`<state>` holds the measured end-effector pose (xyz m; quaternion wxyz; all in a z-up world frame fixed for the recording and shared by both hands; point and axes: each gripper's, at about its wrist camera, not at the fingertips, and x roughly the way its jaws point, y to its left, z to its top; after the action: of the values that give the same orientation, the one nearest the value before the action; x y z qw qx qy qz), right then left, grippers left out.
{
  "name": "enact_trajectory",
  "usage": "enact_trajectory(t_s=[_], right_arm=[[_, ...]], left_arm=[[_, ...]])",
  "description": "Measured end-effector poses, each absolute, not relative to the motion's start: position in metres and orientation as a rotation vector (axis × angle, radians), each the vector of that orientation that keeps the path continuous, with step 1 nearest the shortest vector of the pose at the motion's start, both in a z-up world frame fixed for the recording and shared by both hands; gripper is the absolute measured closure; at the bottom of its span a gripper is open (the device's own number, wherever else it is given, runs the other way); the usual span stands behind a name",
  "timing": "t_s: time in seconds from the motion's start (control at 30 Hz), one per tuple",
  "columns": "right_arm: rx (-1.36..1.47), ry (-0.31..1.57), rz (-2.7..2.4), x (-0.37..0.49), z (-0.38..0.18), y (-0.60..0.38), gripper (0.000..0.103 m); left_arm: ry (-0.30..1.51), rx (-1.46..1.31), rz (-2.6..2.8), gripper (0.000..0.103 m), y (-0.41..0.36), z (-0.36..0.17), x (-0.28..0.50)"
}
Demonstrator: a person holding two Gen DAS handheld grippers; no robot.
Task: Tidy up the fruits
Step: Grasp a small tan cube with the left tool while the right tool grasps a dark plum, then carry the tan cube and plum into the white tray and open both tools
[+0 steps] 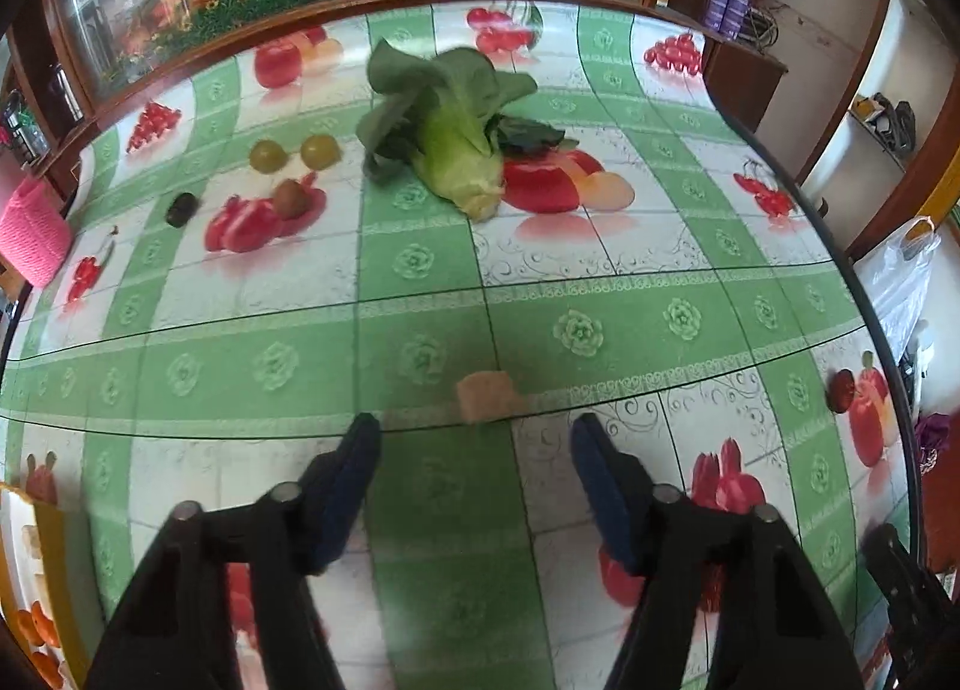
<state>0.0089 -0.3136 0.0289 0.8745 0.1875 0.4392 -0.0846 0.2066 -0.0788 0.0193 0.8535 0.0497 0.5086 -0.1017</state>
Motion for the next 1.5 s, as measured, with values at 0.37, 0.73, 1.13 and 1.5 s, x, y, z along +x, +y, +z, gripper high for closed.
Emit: enact_trajectory(t_s=[0.37, 0.73, 1.13, 1.5], right_arm=[[0.385, 0.887, -0.182, 0.008, 0.034, -0.31, 0.081], [0.343, 0.865, -0.144, 0.0, 0.054, -0.292, 0.081], [0.294, 0.868, -0.022, -0.015, 0.06, -0.247, 0.081], [0.223, 0.905, 0.13, -0.011, 0.056, -0.18, 0.081]], left_arm=[[1.001, 0.171, -0.243, 0.078, -0.085, 0.019, 0.189], [0.977, 0.139, -0.273, 0.077, -0.058, 0.038, 0.136], [0.994, 0.04, -0.277, 0.077, 0.006, 0.054, 0.072], [0.956, -0.066, -0.242, 0.077, 0.077, 0.079, 0.022]])
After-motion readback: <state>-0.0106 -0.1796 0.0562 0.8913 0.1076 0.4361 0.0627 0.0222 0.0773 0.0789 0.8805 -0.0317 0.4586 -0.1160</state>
